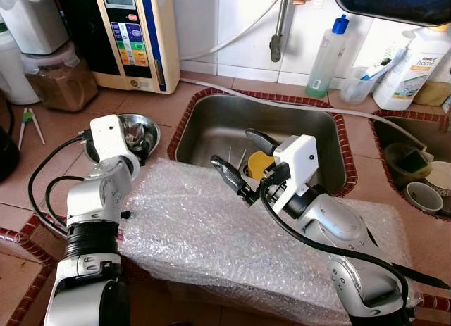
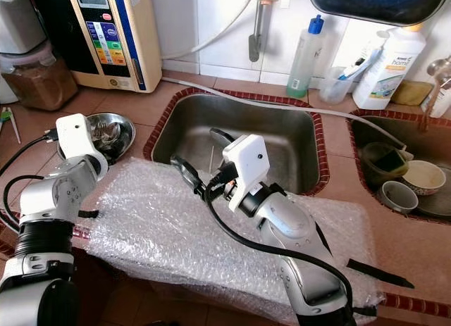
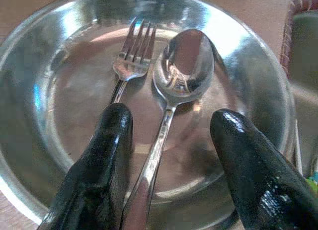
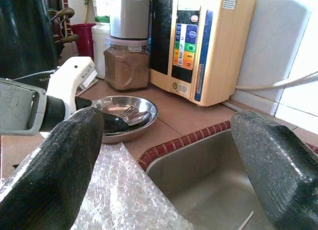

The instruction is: Kitchen organization

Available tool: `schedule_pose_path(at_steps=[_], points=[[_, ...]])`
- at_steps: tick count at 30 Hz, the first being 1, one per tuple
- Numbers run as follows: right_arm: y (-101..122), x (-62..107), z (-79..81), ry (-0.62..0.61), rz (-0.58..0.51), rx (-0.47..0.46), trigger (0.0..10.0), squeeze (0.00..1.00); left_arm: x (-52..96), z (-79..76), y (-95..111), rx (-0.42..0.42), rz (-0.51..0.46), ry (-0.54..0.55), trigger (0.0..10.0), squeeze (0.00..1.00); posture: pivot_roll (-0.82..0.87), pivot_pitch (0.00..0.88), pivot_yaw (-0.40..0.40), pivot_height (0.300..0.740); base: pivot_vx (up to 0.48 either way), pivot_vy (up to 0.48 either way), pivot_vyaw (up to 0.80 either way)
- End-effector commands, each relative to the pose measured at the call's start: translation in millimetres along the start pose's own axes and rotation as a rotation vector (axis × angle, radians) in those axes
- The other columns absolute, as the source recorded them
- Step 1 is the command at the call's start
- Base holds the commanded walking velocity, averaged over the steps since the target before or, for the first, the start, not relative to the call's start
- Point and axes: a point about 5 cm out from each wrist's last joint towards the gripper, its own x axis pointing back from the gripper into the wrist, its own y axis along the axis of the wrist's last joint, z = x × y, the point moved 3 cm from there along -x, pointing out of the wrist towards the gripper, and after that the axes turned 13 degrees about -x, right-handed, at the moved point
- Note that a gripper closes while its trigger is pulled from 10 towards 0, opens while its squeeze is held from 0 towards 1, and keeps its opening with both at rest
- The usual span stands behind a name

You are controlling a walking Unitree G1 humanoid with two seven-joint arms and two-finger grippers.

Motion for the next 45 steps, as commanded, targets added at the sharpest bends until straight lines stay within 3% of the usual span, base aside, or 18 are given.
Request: schedule_pose_path(at_steps=[1,2,27,28,31,34,37,45], points=[[4.0,-1.5,1.1,0.009,-0.016,0.012,10.0,0.00,-1.8,5.2,-36.7,0.014,0.148,0.016,0.7,0.00,-0.08,0.066,0.019,0.740,0.000,0.000,0.00],[3.9,-1.6,1.1,0.009,-0.016,0.012,10.0,0.00,-1.5,5.7,-37.5,0.017,0.151,0.018,0.0,0.00,-0.08,0.066,0.019,0.740,0.000,0.000,0.00],[3.6,-2.1,0.7,0.007,-0.015,0.014,10.0,0.00,1.7,5.2,-43.9,0.030,0.173,0.019,0.0,0.00,-0.08,0.067,0.018,0.740,0.000,0.000,0.00],[3.1,-2.3,-1.8,0.000,-0.015,0.020,10.0,0.00,3.0,17.2,-37.7,0.052,0.114,0.119,0.0,0.00,-0.08,0.064,0.015,0.740,0.000,0.000,0.00],[2.9,-2.4,-3.2,-0.003,-0.014,0.022,10.0,0.00,4.2,22.4,-32.6,0.060,0.071,0.167,0.0,0.00,-0.08,0.063,0.012,0.740,0.000,0.000,0.00],[2.6,-2.6,-3.1,-0.002,-0.013,0.024,10.0,0.00,6.2,23.6,-16.9,0.004,-0.026,0.187,0.0,0.00,-0.08,0.062,0.011,0.740,0.000,0.000,0.00],[2.3,-2.5,-3.1,-0.002,-0.012,0.025,10.0,0.00,7.0,21.3,-12.8,-0.017,-0.043,0.186,0.0,0.00,-0.08,0.061,0.009,0.740,0.000,0.000,0.00],[2.0,-2.6,-3.1,0.000,-0.011,0.029,10.0,0.00,6.3,17.9,-13.5,0.021,-0.049,0.186,0.0,0.00,-0.09,0.060,0.008,0.740,0.000,0.000,0.00]])
